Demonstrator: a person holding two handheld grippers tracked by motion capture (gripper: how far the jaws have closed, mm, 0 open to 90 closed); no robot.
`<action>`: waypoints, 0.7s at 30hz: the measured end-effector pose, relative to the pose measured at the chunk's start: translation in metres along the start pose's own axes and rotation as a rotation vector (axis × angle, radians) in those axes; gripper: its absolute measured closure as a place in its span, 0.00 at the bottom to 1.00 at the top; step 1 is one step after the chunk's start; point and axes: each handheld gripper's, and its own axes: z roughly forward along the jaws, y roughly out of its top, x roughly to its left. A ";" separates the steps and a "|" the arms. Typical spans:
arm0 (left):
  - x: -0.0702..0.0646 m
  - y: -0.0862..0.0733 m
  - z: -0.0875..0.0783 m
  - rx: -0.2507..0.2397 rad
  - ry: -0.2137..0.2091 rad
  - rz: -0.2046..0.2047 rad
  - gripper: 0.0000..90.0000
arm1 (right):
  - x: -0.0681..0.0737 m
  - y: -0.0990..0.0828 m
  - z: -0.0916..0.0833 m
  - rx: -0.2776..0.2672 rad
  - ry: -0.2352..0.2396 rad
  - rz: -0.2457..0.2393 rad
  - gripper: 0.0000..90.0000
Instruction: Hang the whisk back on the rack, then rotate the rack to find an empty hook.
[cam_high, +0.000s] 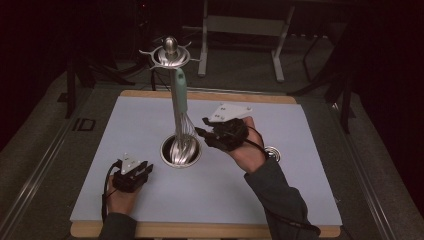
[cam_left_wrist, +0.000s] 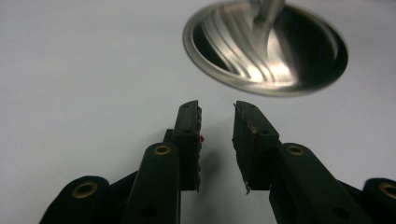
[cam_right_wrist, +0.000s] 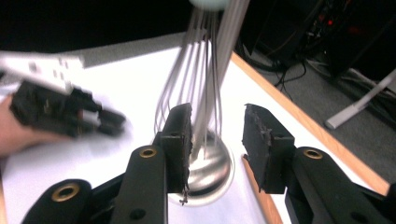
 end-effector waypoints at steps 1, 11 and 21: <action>0.001 0.000 -0.001 -0.001 -0.005 -0.006 0.80 | -0.001 -0.005 -0.002 0.013 -0.002 0.005 0.69; -0.004 0.011 -0.018 -0.122 -0.035 0.011 0.87 | -0.010 -0.059 0.002 0.181 -0.067 0.015 0.66; -0.005 0.063 -0.052 -0.382 -0.129 -0.028 0.99 | -0.025 -0.135 0.012 0.297 -0.096 0.144 0.63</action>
